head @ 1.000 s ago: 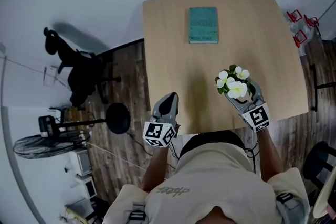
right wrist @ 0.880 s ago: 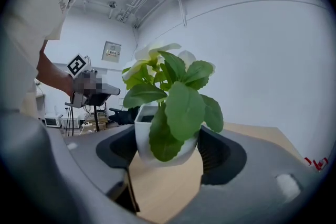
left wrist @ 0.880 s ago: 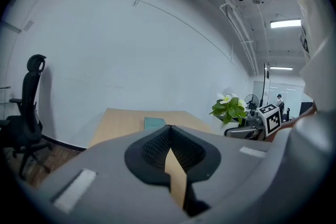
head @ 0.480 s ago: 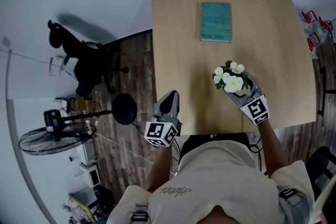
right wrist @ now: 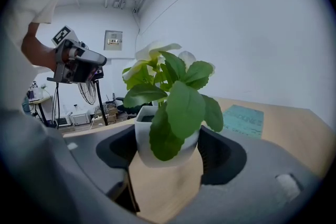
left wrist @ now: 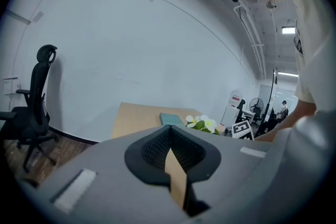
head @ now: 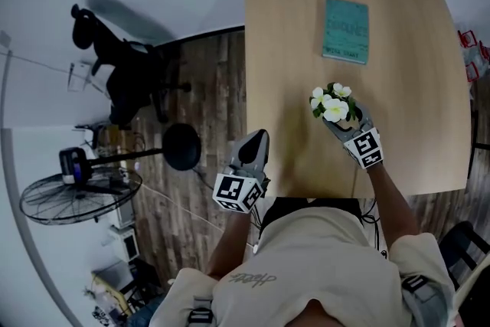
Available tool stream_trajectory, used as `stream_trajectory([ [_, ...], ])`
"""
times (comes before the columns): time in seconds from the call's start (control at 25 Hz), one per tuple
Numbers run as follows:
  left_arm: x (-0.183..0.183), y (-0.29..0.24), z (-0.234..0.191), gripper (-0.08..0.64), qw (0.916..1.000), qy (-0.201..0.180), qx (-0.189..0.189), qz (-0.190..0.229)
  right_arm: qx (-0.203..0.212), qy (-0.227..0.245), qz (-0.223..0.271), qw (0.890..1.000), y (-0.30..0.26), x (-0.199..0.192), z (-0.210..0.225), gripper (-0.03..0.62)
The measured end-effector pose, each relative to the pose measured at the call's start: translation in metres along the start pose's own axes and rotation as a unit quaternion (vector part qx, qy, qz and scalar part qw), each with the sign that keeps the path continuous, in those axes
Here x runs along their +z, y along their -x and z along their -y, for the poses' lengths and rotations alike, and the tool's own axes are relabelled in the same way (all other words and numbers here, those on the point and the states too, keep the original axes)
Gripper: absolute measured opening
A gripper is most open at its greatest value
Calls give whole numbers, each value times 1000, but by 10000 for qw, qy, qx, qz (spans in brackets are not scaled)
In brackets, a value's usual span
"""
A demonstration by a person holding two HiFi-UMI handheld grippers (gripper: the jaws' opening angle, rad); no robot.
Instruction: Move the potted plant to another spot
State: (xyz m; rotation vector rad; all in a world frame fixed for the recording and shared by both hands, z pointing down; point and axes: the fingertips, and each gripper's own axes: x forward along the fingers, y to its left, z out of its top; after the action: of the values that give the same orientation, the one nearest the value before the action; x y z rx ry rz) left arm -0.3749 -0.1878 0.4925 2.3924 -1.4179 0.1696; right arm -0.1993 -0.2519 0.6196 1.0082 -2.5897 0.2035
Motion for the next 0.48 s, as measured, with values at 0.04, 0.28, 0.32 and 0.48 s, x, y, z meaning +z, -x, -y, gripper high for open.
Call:
stream_trajectory([
  [0.04,-2,2,-7,18,10000,27,-8,-31,2,-30,-50,10000,-10,-2,-3,345],
  [0.28,-10,9,-51,18,9997,119,-12,-207,16,-226,-126,9997,-66,0,-21,345],
  [0.32,-10,9,-57,18,9997,122,-13,-223,30,-224,-136,9997,-75,1,-24,345],
  [0.48,-8,9,-81,18,9996,127,-2,-241,65,-240,-199,9995,-108,4,-29,345],
])
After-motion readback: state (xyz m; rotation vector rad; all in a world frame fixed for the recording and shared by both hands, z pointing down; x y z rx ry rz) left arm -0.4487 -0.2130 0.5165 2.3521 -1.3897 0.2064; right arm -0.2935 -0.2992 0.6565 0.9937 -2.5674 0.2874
